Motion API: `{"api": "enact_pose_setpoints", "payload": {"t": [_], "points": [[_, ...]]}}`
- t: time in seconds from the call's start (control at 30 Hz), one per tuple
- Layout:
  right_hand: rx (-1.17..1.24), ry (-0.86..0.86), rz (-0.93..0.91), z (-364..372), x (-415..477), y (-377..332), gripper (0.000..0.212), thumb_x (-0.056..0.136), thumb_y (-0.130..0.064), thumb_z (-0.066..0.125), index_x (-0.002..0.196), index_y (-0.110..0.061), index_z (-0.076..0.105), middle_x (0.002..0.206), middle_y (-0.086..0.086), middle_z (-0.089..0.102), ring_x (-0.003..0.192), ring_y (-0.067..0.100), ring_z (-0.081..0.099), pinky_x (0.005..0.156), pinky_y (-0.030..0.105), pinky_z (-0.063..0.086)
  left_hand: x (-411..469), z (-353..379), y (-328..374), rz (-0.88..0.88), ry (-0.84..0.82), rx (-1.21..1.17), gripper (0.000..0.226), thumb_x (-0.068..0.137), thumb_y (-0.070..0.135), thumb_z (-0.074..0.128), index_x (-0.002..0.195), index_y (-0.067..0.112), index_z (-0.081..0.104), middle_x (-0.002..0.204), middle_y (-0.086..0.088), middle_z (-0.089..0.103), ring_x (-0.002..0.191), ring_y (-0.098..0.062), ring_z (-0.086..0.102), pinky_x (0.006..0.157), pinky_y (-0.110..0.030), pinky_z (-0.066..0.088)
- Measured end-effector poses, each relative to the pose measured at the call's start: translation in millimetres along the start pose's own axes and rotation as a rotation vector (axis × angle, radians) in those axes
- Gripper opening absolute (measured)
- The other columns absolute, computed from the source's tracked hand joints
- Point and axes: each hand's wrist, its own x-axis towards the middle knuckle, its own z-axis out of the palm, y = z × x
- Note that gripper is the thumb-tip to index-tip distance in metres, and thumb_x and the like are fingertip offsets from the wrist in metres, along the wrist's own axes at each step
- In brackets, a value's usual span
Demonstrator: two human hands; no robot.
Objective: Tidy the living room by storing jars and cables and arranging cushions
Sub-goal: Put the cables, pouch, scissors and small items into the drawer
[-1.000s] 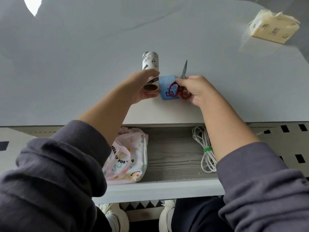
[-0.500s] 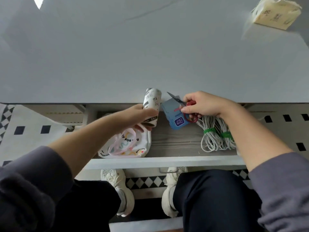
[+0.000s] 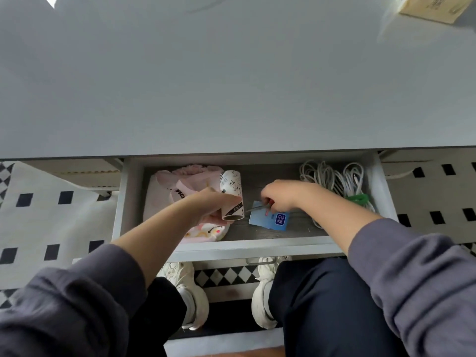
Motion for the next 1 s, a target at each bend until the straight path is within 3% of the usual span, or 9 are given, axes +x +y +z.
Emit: {"api": "enact_pose_setpoints", "payload": {"t": [0.17,0.33,0.57,0.67,0.77,0.83,0.9,1.0], "points": [[-0.051,-0.094,-0.043,9,16,-1,0.029,0.092,-0.017,0.061,0.12,-0.018,0.06,0.116,0.002,0.061,0.099,0.02,0.06,0.071,0.029,0.05,19,0,-2,0.001,0.105,0.099,0.036,0.086,0.03,0.071,0.11,0.008,0.057,0.096,-0.013,0.073,0.083,-0.023,0.074,0.082,-0.038,0.06],[-0.106,-0.115,-0.133,18,24,-4,0.009,0.091,-0.017,0.061,0.099,-0.02,0.059,0.103,0.002,0.061,0.09,0.019,0.058,0.068,0.029,0.047,22,3,-1,0.002,0.133,0.155,0.039,0.085,0.034,0.071,0.108,0.01,0.051,0.095,-0.01,0.072,0.082,-0.021,0.073,0.081,-0.035,0.06],[-0.038,-0.081,-0.141,24,18,-3,0.02,0.091,-0.02,0.062,0.111,-0.015,0.064,0.108,0.004,0.063,0.097,0.021,0.058,0.077,0.032,0.046,16,6,0,0.002,0.127,0.069,0.038,0.087,0.029,0.071,0.105,0.014,0.042,0.096,-0.013,0.07,0.087,-0.024,0.072,0.085,-0.039,0.058],[0.031,-0.036,-0.105,24,13,5,0.024,0.089,-0.021,0.065,0.113,-0.015,0.065,0.11,0.002,0.059,0.099,0.021,0.057,0.078,0.032,0.046,17,10,3,-0.002,0.129,0.044,0.044,0.087,0.027,0.071,0.117,0.008,0.047,0.097,-0.011,0.067,0.084,-0.022,0.071,0.084,-0.036,0.059],[0.163,-0.005,0.016,21,4,26,0.019,0.09,-0.024,0.066,0.106,-0.015,0.068,0.094,-0.002,0.058,0.087,0.018,0.055,0.067,0.027,0.042,24,13,6,0.011,0.165,0.101,0.062,0.084,0.032,0.073,0.135,0.008,0.046,0.114,-0.009,0.06,0.082,-0.02,0.07,0.079,-0.032,0.06],[0.371,0.062,0.13,26,0,43,0.01,0.09,-0.026,0.066,0.094,-0.018,0.071,0.079,-0.004,0.059,0.075,0.016,0.053,0.058,0.026,0.039,28,18,9,0.025,0.177,0.226,0.058,0.084,0.038,0.071,0.129,0.008,0.05,0.108,-0.008,0.06,0.079,-0.019,0.067,0.066,-0.027,0.059],[0.633,0.161,0.242,34,4,52,0.008,0.089,-0.025,0.067,0.094,-0.02,0.071,0.08,-0.002,0.064,0.072,0.014,0.055,0.061,0.025,0.04,33,24,15,0.008,0.179,0.318,0.048,0.085,0.042,0.069,0.116,0.009,0.053,0.094,-0.009,0.064,0.073,-0.017,0.065,0.053,-0.021,0.053],[0.837,0.249,0.353,45,20,54,0.013,0.086,-0.019,0.069,0.099,-0.015,0.073,0.083,0.003,0.066,0.073,0.017,0.058,0.062,0.023,0.041,42,34,24,-0.036,0.171,0.295,0.04,0.085,0.036,0.069,0.107,0.005,0.054,0.088,-0.013,0.07,0.076,-0.021,0.071,0.06,-0.027,0.059]]}}
